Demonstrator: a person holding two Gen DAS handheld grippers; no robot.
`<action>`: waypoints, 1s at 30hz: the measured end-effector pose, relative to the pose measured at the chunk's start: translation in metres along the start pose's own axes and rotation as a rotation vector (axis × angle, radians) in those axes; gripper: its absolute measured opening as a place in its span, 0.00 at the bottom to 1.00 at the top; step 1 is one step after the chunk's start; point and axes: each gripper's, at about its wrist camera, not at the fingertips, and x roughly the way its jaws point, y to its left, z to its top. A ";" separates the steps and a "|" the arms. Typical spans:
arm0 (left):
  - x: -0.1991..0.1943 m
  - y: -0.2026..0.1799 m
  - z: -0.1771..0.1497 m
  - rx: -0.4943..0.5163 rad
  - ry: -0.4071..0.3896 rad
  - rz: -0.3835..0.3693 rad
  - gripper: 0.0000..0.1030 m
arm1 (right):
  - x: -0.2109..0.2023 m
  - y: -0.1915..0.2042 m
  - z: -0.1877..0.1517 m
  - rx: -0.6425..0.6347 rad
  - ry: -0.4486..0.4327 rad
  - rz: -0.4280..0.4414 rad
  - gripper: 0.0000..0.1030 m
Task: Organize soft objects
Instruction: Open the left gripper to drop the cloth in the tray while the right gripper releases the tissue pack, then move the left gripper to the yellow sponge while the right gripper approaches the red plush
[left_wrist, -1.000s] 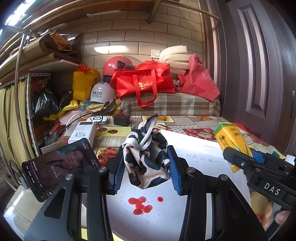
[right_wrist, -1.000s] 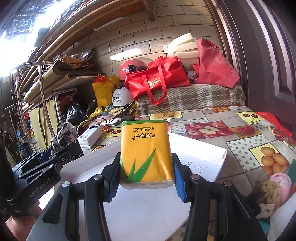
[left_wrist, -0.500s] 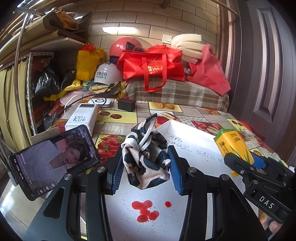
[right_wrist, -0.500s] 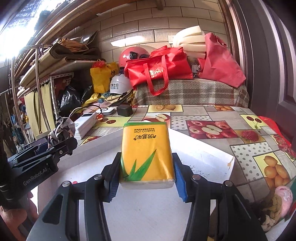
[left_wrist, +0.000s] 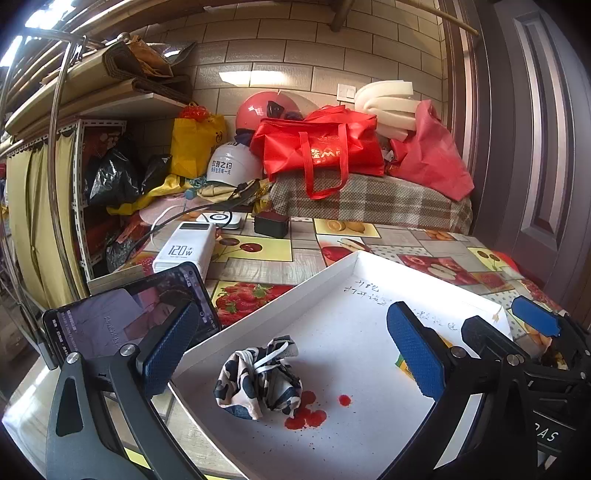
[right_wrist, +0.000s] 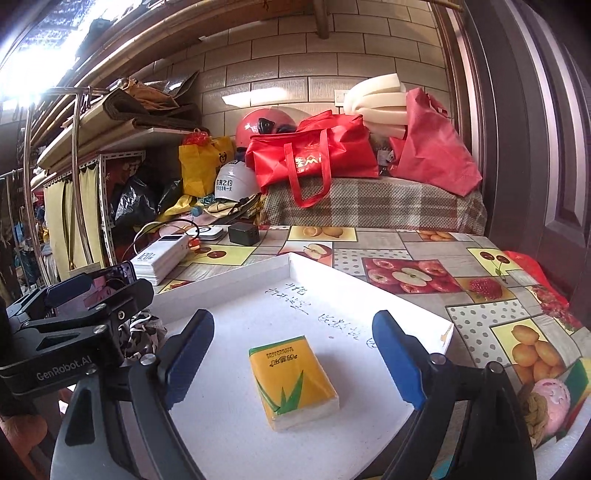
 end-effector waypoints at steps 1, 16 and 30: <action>-0.003 -0.001 0.000 0.005 -0.013 0.006 1.00 | -0.001 0.000 0.000 0.001 -0.008 -0.001 0.85; -0.029 -0.015 -0.009 0.058 -0.071 0.039 1.00 | -0.027 -0.001 -0.008 -0.001 -0.084 -0.004 0.85; -0.061 -0.047 -0.025 0.112 -0.050 -0.048 1.00 | -0.087 -0.023 -0.032 -0.064 -0.062 0.045 0.85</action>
